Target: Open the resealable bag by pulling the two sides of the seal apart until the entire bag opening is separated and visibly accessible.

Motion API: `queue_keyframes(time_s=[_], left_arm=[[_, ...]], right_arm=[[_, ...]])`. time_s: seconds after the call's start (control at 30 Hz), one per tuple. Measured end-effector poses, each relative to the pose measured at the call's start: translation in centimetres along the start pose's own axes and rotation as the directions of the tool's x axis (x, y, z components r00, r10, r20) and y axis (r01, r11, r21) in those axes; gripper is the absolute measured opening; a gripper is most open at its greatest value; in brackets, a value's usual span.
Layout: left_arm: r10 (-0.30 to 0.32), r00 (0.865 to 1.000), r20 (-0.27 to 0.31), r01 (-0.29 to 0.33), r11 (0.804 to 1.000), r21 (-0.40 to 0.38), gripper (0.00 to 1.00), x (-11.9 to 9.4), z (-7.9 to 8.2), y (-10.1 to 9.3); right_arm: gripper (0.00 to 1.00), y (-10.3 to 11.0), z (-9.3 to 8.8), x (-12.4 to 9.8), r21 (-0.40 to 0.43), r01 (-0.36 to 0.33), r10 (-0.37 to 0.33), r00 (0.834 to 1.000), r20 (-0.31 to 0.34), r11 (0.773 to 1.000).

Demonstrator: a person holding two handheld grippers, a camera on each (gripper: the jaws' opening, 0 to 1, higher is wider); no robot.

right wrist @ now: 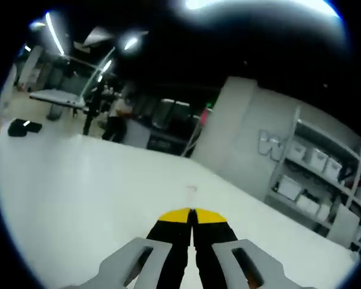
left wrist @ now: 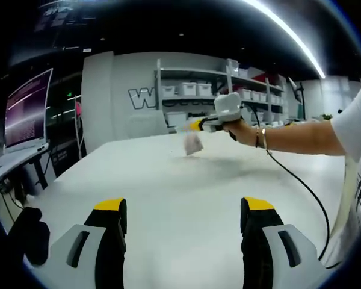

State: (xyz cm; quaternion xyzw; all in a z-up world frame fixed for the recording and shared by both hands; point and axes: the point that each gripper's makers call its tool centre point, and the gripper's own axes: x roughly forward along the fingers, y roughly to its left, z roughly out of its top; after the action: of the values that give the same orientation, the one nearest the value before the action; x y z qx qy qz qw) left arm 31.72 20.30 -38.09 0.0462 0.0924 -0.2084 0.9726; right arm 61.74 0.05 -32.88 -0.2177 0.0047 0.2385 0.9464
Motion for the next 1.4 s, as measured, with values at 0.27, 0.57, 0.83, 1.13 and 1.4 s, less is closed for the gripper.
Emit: queue_keyframes(time_s=[0.27, 0.57, 0.83, 1.13, 1.4], left_arm=[[0.0, 1.0, 0.007, 0.0, 1.0, 0.003, 0.76, -0.4, 0.2, -0.2], [-0.001, 1.0, 0.008, 0.001, 1.0, 0.003, 0.76, -0.6, 0.1, -0.3], [-0.002, 1.0, 0.015, 0.002, 1.0, 0.005, 0.76, -0.9, 0.3, -0.5], [-0.006, 1.0, 0.019, 0.006, 1.0, 0.011, 0.76, -1.2, 0.4, -0.9], [-0.005, 1.0, 0.025, 0.005, 1.0, 0.017, 0.76, -1.5, 0.7, -1.0]], right_arm=[[0.0, -0.1, 0.7, -0.5, -0.01, 0.01, -0.01, 1.0, 0.012, 1.0], [0.0, -0.4, 0.6, -1.6, -0.011, 0.023, -0.023, 1.0, 0.01, 1.0], [0.0, -0.6, 0.8, -2.0, -0.016, 0.024, -0.024, 1.0, 0.012, 1.0], [0.0, -0.5, 0.9, -3.4, -0.016, 0.025, -0.025, 1.0, 0.016, 1.0], [0.0, -0.6, 1.0, -4.5, -0.022, 0.027, -0.026, 0.999, 0.02, 0.999]])
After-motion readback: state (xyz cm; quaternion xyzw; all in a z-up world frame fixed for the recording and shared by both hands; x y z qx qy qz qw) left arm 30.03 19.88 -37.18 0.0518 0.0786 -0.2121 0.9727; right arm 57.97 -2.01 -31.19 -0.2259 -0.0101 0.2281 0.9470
